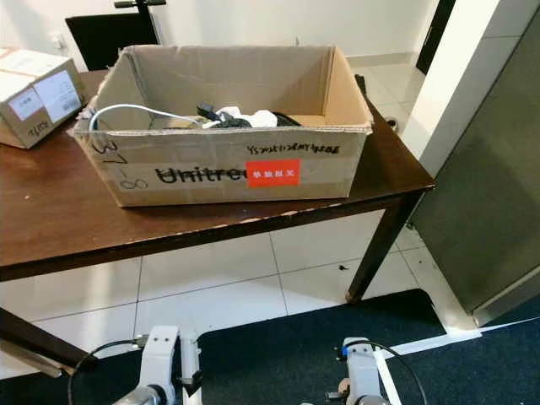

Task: Picking trash to rubbish bin

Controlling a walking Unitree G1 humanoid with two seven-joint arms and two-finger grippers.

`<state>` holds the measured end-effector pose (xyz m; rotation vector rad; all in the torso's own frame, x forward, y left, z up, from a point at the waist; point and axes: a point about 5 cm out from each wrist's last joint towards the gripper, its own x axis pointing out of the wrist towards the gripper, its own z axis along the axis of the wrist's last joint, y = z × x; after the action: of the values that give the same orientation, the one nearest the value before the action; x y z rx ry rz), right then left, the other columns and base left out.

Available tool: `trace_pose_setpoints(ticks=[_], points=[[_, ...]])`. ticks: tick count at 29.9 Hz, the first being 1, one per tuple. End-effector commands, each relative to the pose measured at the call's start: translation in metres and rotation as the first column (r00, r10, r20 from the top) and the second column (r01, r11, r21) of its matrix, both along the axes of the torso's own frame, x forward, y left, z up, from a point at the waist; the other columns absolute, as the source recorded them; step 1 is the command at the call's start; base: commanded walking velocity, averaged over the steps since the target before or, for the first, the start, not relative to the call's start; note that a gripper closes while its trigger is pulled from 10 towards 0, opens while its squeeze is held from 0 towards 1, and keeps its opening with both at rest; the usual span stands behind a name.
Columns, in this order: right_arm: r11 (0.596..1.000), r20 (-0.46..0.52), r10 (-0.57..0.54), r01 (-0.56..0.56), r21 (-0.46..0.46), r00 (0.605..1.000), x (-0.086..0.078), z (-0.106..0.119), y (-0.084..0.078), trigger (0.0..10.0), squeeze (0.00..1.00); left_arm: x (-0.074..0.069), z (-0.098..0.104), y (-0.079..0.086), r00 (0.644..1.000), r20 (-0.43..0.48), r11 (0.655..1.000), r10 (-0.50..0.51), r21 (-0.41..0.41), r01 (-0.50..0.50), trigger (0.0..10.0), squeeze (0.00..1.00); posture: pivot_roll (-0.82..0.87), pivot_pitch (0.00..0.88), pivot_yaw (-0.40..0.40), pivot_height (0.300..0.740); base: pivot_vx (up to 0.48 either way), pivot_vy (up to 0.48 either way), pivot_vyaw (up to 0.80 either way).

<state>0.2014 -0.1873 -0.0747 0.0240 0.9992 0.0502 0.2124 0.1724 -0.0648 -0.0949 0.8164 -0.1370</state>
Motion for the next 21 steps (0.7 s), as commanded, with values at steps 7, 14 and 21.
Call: trace_pose_setpoints(ticks=[7,14,21], points=[[1.000,-0.013,0.006,-0.006,0.002,1.000,-0.005,-0.003,0.000,10.0,0.00,-0.005,-0.002,0.008,0.999,-0.010,0.999,0.042,0.015,-0.042,10.0,0.03,-0.02,0.153,0.022,0.740,0.000,0.000,0.00],[0.998,0.030,0.068,-0.067,-0.016,0.997,0.005,0.003,0.002,10.0,0.00,-0.003,0.000,0.011,0.998,0.015,0.999,0.053,0.009,-0.053,10.0,0.04,-0.02,0.153,0.023,0.740,0.000,0.000,0.00],[0.862,0.318,0.434,-0.491,0.127,0.843,0.053,0.051,0.029,10.0,0.00,0.004,0.021,-0.002,0.903,0.152,0.911,-0.401,-0.040,0.411,10.0,0.02,-0.02,0.158,0.029,0.740,0.000,0.000,0.00]])
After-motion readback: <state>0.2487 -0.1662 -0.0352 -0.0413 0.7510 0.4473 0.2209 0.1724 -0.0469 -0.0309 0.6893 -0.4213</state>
